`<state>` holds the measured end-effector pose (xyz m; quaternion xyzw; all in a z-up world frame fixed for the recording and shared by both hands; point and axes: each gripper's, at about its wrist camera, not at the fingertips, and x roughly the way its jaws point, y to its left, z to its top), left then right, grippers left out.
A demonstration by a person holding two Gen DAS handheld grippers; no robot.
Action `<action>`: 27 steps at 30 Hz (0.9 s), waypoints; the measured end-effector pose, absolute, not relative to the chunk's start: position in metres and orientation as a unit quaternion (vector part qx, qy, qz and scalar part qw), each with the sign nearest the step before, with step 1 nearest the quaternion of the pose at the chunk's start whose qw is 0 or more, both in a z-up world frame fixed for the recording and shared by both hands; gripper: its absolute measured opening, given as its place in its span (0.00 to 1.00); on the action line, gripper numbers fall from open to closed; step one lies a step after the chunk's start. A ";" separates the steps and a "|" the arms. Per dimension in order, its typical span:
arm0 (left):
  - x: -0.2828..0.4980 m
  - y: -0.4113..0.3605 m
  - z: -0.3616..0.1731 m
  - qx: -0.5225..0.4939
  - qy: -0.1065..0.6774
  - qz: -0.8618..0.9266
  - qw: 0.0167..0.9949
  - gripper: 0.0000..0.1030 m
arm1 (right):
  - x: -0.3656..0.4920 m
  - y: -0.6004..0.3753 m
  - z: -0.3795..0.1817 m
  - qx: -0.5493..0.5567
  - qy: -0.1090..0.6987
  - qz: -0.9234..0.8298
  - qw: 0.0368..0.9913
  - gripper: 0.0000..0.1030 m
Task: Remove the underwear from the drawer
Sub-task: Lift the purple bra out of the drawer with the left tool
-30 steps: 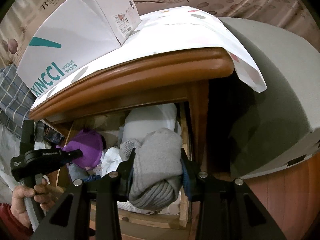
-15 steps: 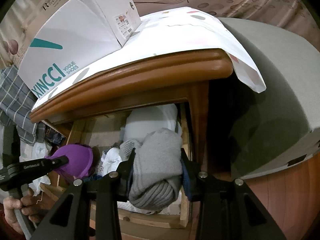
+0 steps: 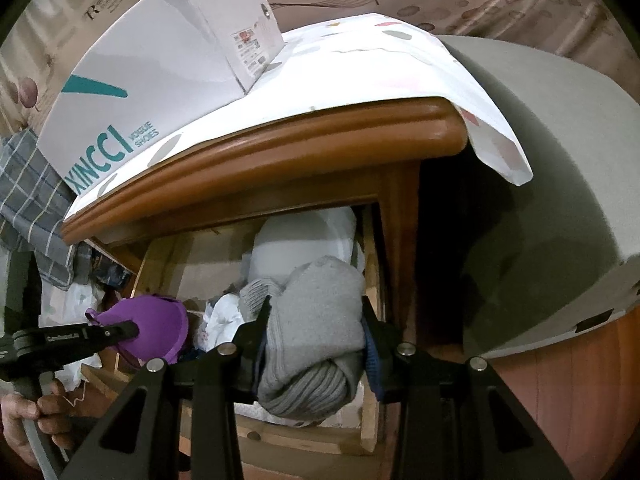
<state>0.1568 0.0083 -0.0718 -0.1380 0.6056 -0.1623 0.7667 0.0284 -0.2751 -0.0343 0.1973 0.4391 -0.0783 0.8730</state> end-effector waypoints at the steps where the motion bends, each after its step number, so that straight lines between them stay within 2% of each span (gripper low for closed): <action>1: 0.159 0.007 -0.074 -0.139 0.606 -0.160 0.767 0.12 | 0.029 -0.275 -0.035 0.198 0.440 -0.079 0.872 0.37; 7: 0.171 -0.004 -0.081 -0.134 0.602 -0.142 0.774 0.22 | 0.031 -0.275 -0.038 0.200 0.445 -0.077 0.870 0.37; 11: 0.177 -0.007 -0.089 -0.145 0.605 -0.133 0.771 0.33 | 0.032 -0.275 -0.038 0.200 0.447 -0.076 0.869 0.37; 15: 0.177 -0.007 -0.094 -0.142 0.603 -0.125 0.775 0.38 | 0.031 -0.280 -0.038 0.207 0.445 -0.084 0.867 0.37; 20: 0.174 -0.011 -0.095 -0.127 0.602 -0.125 0.778 0.38 | 0.027 -0.285 -0.034 0.210 0.433 -0.100 0.871 0.37; 27: 0.168 -0.019 -0.105 -0.112 0.616 -0.097 0.774 0.49 | 0.028 -0.287 -0.033 0.205 0.434 -0.107 0.871 0.37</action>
